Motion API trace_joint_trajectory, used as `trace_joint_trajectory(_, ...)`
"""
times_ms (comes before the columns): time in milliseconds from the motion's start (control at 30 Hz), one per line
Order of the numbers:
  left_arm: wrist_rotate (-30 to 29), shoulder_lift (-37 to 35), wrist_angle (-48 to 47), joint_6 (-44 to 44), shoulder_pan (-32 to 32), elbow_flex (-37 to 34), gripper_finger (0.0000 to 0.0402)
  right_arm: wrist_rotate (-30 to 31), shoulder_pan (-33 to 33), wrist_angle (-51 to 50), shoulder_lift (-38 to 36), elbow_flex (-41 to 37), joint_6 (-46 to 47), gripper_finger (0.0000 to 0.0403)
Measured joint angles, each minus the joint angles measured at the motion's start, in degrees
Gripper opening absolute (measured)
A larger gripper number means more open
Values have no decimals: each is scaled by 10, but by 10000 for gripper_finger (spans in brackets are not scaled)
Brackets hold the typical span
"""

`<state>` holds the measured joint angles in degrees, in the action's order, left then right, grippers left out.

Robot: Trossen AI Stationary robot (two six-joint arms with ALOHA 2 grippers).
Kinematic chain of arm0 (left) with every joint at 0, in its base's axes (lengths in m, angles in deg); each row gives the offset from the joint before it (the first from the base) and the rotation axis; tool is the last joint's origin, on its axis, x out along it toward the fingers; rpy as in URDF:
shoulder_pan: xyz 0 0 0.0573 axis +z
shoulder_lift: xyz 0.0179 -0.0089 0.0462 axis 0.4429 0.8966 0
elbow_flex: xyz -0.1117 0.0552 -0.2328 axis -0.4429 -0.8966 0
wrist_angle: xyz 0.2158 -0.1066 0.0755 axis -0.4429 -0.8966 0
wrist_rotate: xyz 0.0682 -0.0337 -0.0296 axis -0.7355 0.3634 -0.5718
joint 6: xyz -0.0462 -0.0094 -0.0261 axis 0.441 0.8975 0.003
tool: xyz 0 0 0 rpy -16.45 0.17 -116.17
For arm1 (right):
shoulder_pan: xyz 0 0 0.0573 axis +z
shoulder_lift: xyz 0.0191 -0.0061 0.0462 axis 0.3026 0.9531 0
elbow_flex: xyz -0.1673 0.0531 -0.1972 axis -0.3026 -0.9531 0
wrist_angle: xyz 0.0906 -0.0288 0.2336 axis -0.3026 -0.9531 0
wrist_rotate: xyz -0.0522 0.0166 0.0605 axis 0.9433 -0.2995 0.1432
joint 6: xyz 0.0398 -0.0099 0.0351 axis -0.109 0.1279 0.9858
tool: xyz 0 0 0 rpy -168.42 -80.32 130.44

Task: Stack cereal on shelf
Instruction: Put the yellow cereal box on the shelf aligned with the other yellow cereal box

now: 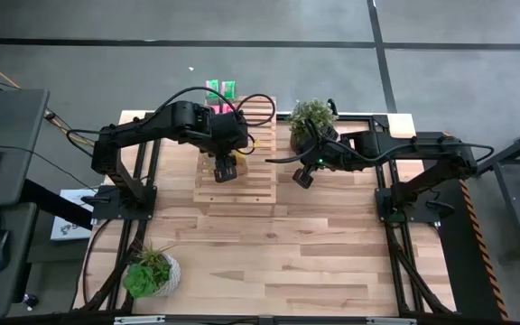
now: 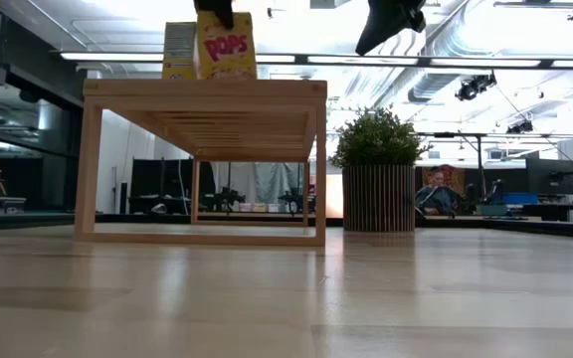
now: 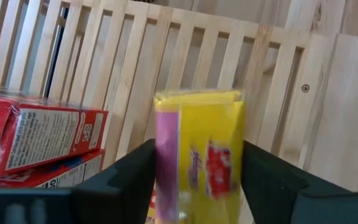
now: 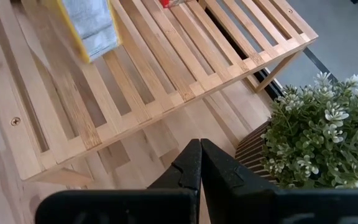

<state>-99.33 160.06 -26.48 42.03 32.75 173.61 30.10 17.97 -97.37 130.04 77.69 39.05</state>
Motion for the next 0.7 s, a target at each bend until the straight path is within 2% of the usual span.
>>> trace_joint_trajectory(133, 0, 0, 0, 8, 3, 0, 219, 0, 0, 0, 0, 0, 0, 0)
trace_joint_trajectory(400, 2, -2, 40, 9, 9, 8, 219, 0, 0, 10, 0, 0, 0, 0)
trace_joint_trajectory(700, 21, -6, 49, -5, 11, 110, 218, 0, 0, 25, 0, 0, 0, 0)
